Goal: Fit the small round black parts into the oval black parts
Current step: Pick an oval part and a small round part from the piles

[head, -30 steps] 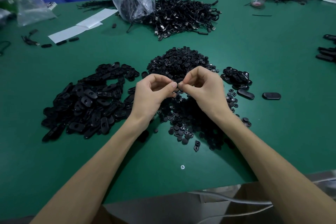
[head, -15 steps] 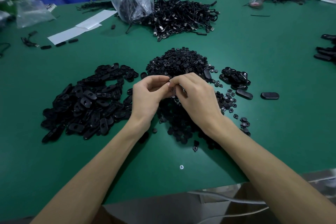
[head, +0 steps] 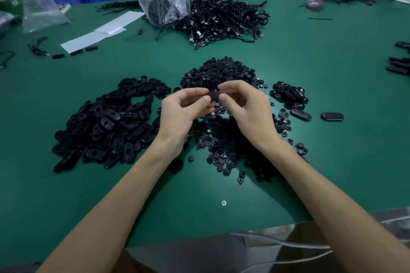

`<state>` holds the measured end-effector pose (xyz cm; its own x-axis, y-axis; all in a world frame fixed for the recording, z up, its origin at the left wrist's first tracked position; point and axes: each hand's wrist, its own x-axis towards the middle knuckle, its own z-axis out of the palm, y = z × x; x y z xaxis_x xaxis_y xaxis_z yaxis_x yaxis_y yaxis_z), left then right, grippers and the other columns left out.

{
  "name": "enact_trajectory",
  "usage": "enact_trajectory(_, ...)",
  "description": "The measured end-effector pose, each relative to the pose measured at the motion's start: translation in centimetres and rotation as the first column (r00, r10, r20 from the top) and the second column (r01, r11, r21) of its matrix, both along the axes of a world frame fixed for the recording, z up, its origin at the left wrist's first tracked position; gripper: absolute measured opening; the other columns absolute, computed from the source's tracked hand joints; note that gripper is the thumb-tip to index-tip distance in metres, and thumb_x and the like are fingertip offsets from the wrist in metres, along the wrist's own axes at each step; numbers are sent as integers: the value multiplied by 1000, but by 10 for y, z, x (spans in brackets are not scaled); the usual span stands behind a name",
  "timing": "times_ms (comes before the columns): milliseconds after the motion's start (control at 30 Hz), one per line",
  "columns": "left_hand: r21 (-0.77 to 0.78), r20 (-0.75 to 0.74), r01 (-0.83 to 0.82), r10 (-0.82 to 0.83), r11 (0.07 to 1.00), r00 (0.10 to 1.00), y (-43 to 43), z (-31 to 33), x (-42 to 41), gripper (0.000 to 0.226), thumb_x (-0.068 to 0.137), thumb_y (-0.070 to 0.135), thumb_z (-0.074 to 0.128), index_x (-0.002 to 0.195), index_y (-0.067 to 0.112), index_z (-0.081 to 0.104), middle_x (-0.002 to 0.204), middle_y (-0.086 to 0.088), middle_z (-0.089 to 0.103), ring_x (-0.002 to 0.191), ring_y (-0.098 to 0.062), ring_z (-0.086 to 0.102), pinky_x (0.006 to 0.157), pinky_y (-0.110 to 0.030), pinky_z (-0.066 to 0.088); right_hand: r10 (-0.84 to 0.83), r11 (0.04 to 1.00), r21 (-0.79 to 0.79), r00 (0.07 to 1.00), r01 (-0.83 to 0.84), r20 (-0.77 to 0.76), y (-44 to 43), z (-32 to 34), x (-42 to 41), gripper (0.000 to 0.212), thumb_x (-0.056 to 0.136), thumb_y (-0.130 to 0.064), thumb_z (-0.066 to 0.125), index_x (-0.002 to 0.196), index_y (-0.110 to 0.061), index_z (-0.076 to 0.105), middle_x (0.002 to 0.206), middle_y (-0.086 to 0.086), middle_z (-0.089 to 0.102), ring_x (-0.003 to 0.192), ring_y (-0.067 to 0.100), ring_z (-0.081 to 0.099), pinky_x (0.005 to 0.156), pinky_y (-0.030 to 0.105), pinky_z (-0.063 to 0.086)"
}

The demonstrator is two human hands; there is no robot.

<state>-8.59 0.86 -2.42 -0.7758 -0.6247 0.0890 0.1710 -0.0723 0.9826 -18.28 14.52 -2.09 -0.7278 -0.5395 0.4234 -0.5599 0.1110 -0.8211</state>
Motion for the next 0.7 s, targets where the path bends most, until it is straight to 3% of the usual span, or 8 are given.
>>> enact_trajectory(67,-8,-7,26,-26,1000,1000,0,0,0,17,92,-2,74,110,-1,72,98,-17,79,92,-31,78,84,-34,63,61,997,-46,983,-54,174,0,1,-3,16,97,-8,69,112,-10,74,96,-2,77,88,10,73,81,31,59)
enact_trajectory(200,-99,-13,46,-48,994,999,-1,-2,0,16,93,0,74,110,0,73,99,-16,78,92,-29,78,83,-34,63,100,990,-124,953,-67,286,1,4,-5,14,94,-6,71,105,-10,76,90,3,78,86,22,74,75,27,56)
enact_trajectory(367,-115,-7,74,-76,991,997,-1,-4,0,16,93,3,75,110,2,75,98,-16,78,91,-27,77,81,-36,63,100,989,-136,947,-61,305,0,2,-5,10,91,-6,73,99,-12,76,80,-1,77,74,8,71,67,20,53)
enact_trajectory(700,-117,2,85,-85,989,996,1,-3,1,16,91,1,76,107,1,75,97,-15,78,91,-26,77,80,-33,63,76,994,-102,954,-49,289,1,3,-4,7,88,-9,79,92,-14,74,77,-4,74,70,8,67,68,31,57)
